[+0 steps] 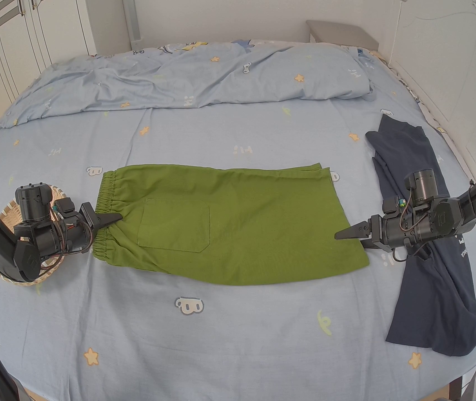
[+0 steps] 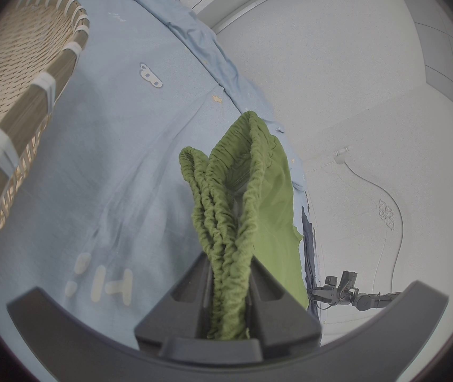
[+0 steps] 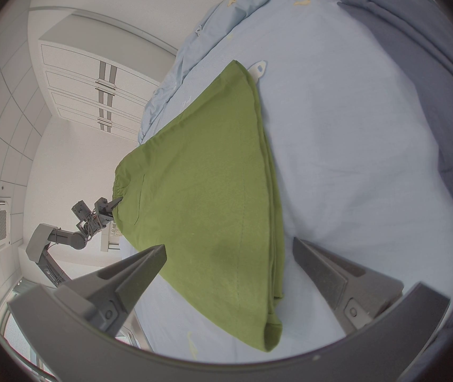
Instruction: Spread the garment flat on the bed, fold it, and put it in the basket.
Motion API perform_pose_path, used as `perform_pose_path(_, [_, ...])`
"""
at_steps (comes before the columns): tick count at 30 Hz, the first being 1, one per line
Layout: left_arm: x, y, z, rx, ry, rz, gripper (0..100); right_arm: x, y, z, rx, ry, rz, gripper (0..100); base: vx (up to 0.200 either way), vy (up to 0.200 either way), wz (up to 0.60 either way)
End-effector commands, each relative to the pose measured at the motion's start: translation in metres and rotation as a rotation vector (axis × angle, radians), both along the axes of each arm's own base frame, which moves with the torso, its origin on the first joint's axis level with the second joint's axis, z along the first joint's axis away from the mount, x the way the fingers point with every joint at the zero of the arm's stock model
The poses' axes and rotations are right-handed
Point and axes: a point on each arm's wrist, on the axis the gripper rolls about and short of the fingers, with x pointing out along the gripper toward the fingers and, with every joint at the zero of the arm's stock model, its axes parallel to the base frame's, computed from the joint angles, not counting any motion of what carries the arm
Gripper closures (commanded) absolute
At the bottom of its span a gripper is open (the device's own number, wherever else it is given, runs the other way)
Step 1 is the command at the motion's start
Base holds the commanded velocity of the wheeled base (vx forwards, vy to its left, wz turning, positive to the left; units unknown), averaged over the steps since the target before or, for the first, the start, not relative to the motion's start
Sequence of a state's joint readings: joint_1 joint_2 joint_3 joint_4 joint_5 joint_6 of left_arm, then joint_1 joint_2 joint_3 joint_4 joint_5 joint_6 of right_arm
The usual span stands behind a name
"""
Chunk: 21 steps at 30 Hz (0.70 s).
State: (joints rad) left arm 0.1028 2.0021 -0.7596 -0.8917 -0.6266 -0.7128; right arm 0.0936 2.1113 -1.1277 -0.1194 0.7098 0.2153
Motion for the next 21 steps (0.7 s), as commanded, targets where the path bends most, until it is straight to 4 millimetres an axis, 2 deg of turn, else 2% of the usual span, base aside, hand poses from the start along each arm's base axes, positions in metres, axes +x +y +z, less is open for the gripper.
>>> perform_pose_path(1, [0.000,0.000,0.001,0.000,-0.002,0.001,100,0.005,0.002,-0.009,0.004,0.030,0.005,0,0.000,0.000,0.00])
perform_pose_path(10, [0.000,0.000,0.000,0.000,-0.002,0.001,100,0.008,0.011,-0.013,0.052,0.044,0.059,0,0.000,0.000,0.00])
perform_pose_path(11, [-0.001,0.000,0.001,0.000,-0.004,0.001,100,0.009,0.010,-0.014,0.054,0.046,0.057,100,0.000,0.000,0.00])
perform_pose_path(21, [0.001,0.000,0.001,0.000,-0.004,0.001,100,0.015,0.003,-0.013,0.061,0.045,0.031,100,0.000,0.000,0.00])
